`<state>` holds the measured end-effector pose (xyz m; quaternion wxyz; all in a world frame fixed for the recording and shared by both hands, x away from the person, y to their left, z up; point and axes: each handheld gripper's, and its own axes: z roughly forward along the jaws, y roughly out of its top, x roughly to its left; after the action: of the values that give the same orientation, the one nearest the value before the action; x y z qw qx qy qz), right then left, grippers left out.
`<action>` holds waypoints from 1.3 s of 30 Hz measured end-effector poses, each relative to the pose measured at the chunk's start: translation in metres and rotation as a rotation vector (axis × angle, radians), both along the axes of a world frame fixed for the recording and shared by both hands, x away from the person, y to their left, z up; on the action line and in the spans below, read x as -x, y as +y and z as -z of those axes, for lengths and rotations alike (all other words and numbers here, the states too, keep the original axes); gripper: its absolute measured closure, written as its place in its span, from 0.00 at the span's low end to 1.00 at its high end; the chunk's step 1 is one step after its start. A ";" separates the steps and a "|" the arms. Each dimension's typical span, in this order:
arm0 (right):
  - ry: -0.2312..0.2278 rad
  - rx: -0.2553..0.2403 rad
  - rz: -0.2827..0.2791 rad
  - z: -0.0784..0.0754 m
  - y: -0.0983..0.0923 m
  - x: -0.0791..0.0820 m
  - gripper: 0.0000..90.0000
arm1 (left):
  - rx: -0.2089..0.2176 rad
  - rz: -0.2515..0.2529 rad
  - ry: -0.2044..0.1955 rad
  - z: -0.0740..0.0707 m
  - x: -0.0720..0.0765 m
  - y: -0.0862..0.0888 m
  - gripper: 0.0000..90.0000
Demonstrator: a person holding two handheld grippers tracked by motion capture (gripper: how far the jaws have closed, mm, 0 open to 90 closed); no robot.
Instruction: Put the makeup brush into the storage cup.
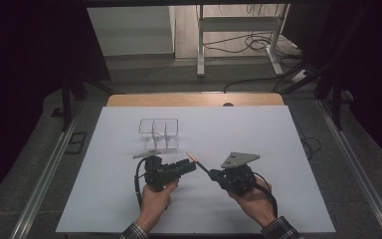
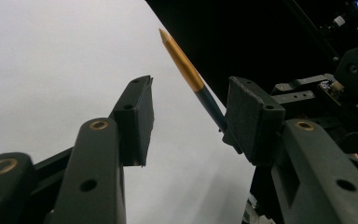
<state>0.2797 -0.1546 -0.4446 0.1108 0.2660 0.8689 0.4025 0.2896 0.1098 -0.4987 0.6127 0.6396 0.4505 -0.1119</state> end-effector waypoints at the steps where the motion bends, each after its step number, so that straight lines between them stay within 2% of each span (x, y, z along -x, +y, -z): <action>1: 0.001 -0.001 0.001 0.000 0.001 0.000 0.93 | -0.001 0.001 0.000 0.000 0.000 0.000 0.58; 11: 0.005 -0.007 -0.021 0.001 0.006 0.003 0.93 | 0.029 0.015 0.020 0.003 -0.002 -0.002 0.62; 24: 0.009 -0.015 -0.028 0.001 0.009 0.003 0.93 | 0.117 0.036 0.067 0.009 -0.002 -0.001 0.75; 28: 0.009 -0.014 -0.030 0.002 0.010 0.003 0.93 | 0.129 0.042 0.073 0.009 -0.002 -0.001 0.78; 32: 0.011 -0.011 -0.031 0.002 0.010 0.003 0.93 | 0.160 0.041 0.088 0.011 -0.002 -0.001 0.84; 34: 0.011 -0.008 -0.031 0.002 0.010 0.003 0.93 | 0.208 0.047 0.108 0.012 -0.002 -0.001 0.88; 35: 0.011 -0.004 -0.032 0.003 0.011 0.003 0.93 | 0.218 0.047 0.111 0.012 -0.002 -0.001 0.91; 39: 0.019 -0.001 -0.035 0.004 0.012 0.003 0.93 | 0.200 0.046 0.101 0.010 0.000 -0.001 0.92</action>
<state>0.2772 -0.1426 -0.4490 0.0953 0.2544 0.8743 0.4023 0.2899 0.1085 -0.5085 0.6474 0.5789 0.4526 -0.2024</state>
